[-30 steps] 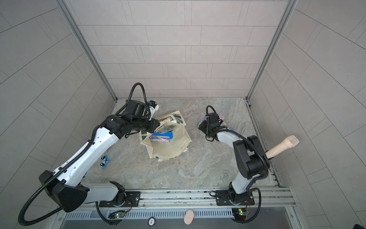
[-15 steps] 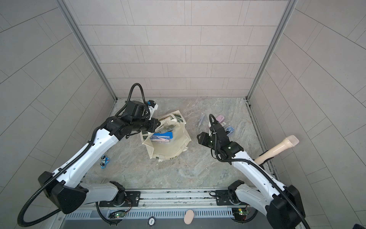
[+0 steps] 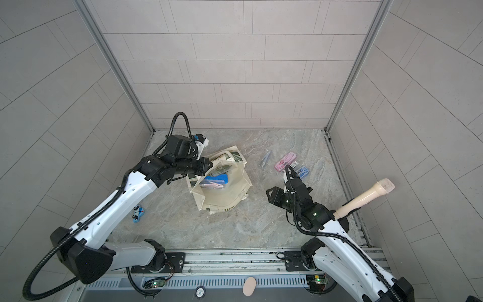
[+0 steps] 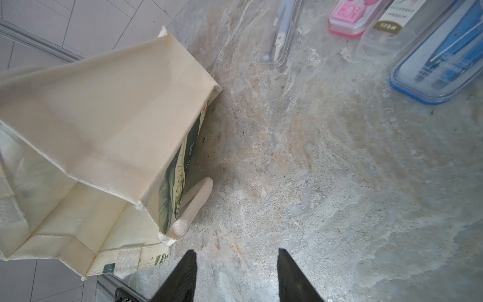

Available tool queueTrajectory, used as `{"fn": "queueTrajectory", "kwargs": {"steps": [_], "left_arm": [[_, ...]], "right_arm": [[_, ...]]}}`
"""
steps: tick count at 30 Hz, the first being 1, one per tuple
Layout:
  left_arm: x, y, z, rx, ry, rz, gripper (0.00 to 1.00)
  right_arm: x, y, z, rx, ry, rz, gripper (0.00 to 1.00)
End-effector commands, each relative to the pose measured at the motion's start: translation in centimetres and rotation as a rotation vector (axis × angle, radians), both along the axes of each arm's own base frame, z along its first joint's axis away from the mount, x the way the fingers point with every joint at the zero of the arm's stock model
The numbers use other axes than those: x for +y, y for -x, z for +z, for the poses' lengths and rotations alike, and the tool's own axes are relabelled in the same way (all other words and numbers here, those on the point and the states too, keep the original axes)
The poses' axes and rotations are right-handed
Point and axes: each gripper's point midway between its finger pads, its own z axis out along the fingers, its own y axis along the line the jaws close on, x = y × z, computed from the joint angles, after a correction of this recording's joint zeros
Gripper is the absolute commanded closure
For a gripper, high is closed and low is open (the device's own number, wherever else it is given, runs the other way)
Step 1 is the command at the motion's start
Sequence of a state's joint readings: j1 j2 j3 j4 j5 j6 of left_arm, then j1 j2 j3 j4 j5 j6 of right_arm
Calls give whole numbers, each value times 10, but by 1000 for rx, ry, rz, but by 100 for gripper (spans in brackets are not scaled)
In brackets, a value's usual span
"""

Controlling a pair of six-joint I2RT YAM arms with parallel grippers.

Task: Take out the compass set from the canvas bag
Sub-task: Adjust the canvas bag at the center of the board.

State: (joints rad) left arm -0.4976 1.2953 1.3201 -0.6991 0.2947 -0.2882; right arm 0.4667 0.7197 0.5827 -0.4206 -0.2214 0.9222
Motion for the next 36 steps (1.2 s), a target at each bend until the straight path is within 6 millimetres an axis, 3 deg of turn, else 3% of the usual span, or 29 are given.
{"fn": "queueTrajectory", "kwargs": {"steps": [1,8,18,26,30,36], "left_arm": [[1,-6,15,-29,21,29,100],[-4,-6,23,-2,59,40,100],[-5,3,30,1,80,14,100],[-1,4,23,-13,22,-20,100],[1,4,27,-62,0,-40,100],[2,4,35,-90,-19,-62,100]], "right_arm": [[-7,4,22,-20,-2,-29,48],[-15,19,20,-4,-25,-54,48],[-18,10,38,-60,-35,-90,48],[7,1,31,4,-32,15,48],[43,5,65,-177,-7,238,47],[75,-5,111,-355,76,386,43]]}}
